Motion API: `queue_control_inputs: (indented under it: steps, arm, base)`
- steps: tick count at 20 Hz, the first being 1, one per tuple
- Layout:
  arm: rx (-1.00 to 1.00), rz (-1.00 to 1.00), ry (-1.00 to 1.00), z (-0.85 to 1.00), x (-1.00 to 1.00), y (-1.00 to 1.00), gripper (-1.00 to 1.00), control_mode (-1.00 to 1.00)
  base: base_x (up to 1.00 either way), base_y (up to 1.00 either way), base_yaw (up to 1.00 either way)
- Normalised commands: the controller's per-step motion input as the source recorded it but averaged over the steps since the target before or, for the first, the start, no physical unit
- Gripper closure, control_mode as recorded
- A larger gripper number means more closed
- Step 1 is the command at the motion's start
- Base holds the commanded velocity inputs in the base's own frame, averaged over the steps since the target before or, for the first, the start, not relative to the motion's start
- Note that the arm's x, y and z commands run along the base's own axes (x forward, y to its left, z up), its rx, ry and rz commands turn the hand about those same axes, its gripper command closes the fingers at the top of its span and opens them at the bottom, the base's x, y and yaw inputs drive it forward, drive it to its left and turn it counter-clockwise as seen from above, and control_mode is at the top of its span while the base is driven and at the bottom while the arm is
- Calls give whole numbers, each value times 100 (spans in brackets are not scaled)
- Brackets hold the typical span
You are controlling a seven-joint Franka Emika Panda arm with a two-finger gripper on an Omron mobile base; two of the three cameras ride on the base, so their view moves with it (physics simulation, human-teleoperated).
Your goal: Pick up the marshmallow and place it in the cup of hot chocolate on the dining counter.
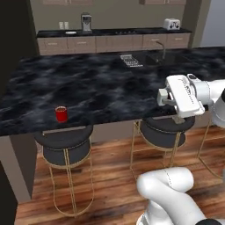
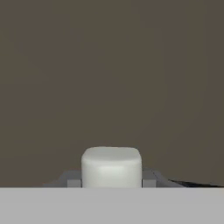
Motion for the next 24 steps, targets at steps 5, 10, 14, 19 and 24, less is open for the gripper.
queue_control_inputs:
  steps: [5, 10, 14, 19, 24]
  arm:
    - [0, 0, 0, 0, 0, 0, 100, 100]
    - [0, 0, 0, 0, 0, 0, 100, 100]
    - [0, 0, 0, 0, 0, 0, 100, 100]
    - [0, 0, 0, 0, 0, 0, 100, 100]
    - [0, 0, 0, 0, 0, 0, 100, 100]
  base:
    - [42, 100, 0]
    - [86, 100, 0]
    - [100, 100, 0]
    - [100, 10, -15]
    - [99, -6, -27]
